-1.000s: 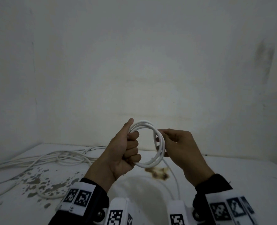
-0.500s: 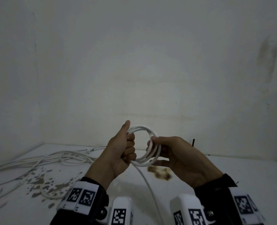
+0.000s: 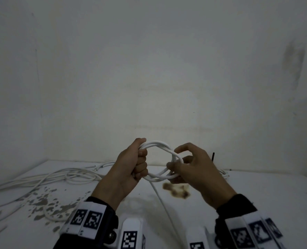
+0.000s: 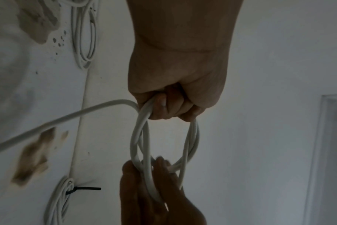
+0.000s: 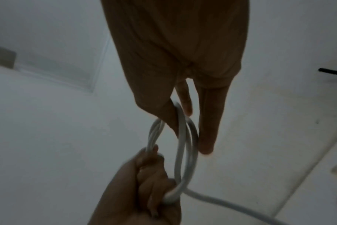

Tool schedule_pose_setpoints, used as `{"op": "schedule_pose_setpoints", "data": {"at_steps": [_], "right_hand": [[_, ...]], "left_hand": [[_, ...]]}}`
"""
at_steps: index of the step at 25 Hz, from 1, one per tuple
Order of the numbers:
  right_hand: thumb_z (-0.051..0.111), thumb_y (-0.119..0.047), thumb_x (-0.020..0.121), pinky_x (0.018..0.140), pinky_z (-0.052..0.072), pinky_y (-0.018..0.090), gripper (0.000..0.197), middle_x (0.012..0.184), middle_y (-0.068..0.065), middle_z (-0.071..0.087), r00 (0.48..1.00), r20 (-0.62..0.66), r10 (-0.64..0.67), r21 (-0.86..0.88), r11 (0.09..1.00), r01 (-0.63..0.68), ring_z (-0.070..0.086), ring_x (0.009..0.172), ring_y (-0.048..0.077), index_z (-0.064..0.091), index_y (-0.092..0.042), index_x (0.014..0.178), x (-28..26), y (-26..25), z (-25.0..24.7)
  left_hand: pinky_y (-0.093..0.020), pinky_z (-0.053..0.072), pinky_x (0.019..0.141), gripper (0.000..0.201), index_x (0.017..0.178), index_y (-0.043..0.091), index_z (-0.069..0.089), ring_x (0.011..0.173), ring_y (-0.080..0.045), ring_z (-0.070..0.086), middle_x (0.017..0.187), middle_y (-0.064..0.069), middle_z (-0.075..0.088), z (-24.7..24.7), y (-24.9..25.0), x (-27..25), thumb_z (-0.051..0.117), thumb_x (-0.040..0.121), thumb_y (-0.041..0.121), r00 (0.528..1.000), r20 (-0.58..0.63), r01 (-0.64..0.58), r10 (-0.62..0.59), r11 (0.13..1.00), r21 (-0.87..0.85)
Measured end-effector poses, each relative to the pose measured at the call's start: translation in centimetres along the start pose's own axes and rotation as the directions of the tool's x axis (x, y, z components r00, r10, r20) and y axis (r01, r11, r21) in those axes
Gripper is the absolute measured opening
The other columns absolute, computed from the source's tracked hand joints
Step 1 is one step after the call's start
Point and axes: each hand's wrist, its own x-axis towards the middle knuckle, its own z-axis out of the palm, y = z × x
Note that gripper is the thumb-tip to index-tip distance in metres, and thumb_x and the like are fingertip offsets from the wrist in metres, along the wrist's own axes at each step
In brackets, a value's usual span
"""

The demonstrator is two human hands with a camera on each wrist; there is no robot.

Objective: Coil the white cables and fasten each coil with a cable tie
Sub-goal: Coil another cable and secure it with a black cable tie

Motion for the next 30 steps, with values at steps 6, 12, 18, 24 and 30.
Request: {"op": "schedule_pose_setpoints", "data": {"at_steps": [6, 12, 18, 24, 30], "right_hand": [[0.059, -0.020, 0.098, 0.068, 0.062, 0.044, 0.027, 0.052, 0.009, 0.061, 0.955, 0.150, 0.255, 0.225, 0.932, -0.284, 0.069, 0.057, 0.029, 0.066, -0.004, 0.077, -0.2, -1.6, -2.4], [0.081, -0.035, 0.076, 0.046, 0.031, 0.024, 0.036, 0.043, -0.003, 0.047, 1.000, 0.000, 0.014, -0.555, 0.832, -0.012, 0.042, 0.041, 0.014, 0.061, -0.013, 0.055, 0.0, -1.1, -5.0], [0.066, -0.034, 0.091, 0.056, 0.045, 0.034, 0.039, 0.048, 0.003, 0.036, 0.967, 0.048, 0.252, 0.449, 0.859, -0.246, 0.037, 0.035, 0.016, 0.052, -0.013, 0.063, 0.1, -0.9, -4.6], [0.070, -0.047, 0.086, 0.053, 0.039, 0.027, 0.035, 0.072, 0.000, 0.061, 0.981, -0.184, -0.063, -0.508, 0.860, -0.039, 0.058, 0.063, 0.015, 0.055, -0.016, 0.091, 0.1, -1.1, -5.4], [0.045, -0.011, 0.099, 0.058, 0.045, 0.032, 0.019, 0.077, 0.012, 0.062, 0.993, 0.003, -0.115, -0.526, 0.845, 0.100, 0.052, 0.061, 0.020, 0.043, -0.028, 0.107, 0.2, 0.0, -4.4]], "left_hand": [[-0.019, 0.016, 0.038, 0.047, 0.056, 0.015, 0.042, 0.035, -0.011, 0.015, 0.043, 0.005, 0.021, -0.7, -0.2, 0.5, 0.054, 0.097, 0.035, 0.994, -0.070, -0.069, 0.086, 0.972, 0.225], [-0.020, 0.013, 0.038, 0.052, 0.049, 0.022, 0.038, 0.036, -0.010, 0.013, 0.046, 0.007, 0.018, -2.7, 0.1, 0.7, 0.072, 0.083, 0.043, 0.992, -0.120, -0.009, 0.029, 0.987, 0.159], [-0.017, 0.016, 0.033, 0.041, 0.065, 0.018, 0.040, 0.031, -0.006, 0.015, 0.042, 0.008, 0.018, -3.8, -0.3, 1.8, 0.065, 0.091, 0.036, 0.976, -0.207, -0.089, 0.072, 0.993, -0.074], [-0.016, 0.015, 0.032, 0.041, 0.066, 0.018, 0.039, 0.029, -0.006, 0.015, 0.039, 0.009, 0.021, -6.6, 0.6, 2.7, 0.043, 0.103, 0.035, 0.968, -0.249, -0.077, 0.041, 0.987, -0.138], [-0.017, 0.015, 0.031, 0.044, 0.065, 0.019, 0.039, 0.028, -0.007, 0.016, 0.039, 0.009, 0.020, -6.7, 0.9, 2.6, 0.035, 0.104, 0.040, 0.976, -0.216, -0.084, 0.027, 0.962, -0.260]]}}
